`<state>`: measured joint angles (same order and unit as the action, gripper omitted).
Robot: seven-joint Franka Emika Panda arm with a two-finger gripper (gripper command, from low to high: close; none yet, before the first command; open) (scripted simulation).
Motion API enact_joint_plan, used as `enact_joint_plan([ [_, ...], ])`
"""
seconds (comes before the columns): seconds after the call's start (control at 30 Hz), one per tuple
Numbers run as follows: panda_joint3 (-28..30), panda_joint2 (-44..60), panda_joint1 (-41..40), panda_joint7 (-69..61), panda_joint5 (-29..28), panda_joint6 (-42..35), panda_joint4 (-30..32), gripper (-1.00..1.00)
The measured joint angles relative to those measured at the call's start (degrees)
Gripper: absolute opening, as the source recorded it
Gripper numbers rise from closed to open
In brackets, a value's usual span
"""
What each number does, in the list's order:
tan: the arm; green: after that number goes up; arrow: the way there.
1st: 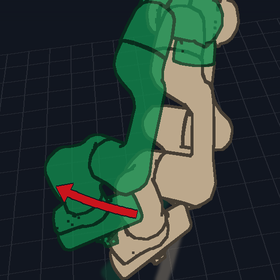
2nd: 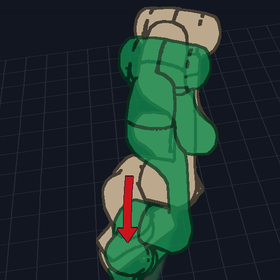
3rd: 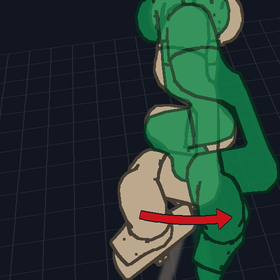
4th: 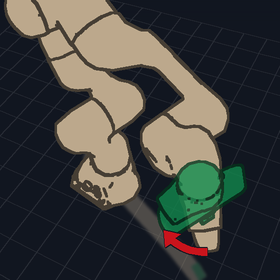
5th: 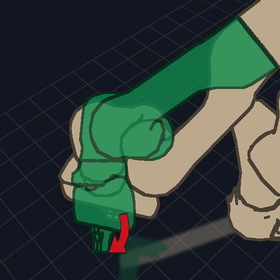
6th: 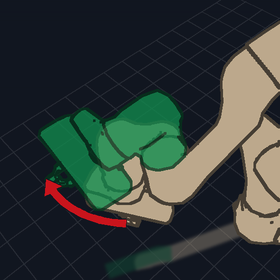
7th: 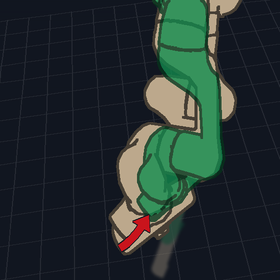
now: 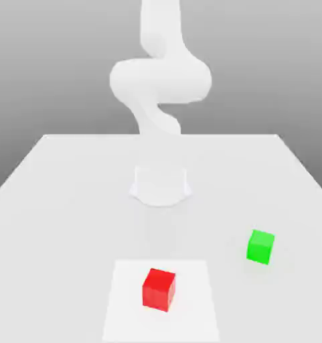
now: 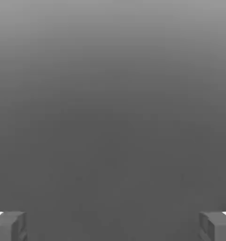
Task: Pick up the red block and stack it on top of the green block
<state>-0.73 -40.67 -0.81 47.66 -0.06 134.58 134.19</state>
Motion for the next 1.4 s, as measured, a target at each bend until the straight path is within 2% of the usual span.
enact_joint_plan([
  [0.67,-3.2,42.0,-3.7,15.2,-0.8,22.4,19.4,0.00],
  [0.87,-1.8,54.4,-2.6,17.3,-2.4,32.3,19.0,0.00],
  [0.9,-1.5,56.1,-2.4,17.5,-2.7,33.8,18.7,-1.00],
  [1.13,-1.4,56.4,-2.3,17.7,-3.0,34.1,18.7,-1.00],
  [1.33,-2.9,45.5,-2.6,16.4,-0.7,24.9,20.4,-1.00],
  [1.4,-5.3,42.5,1.6,19.0,0.8,23.3,21.8,-1.00],
])
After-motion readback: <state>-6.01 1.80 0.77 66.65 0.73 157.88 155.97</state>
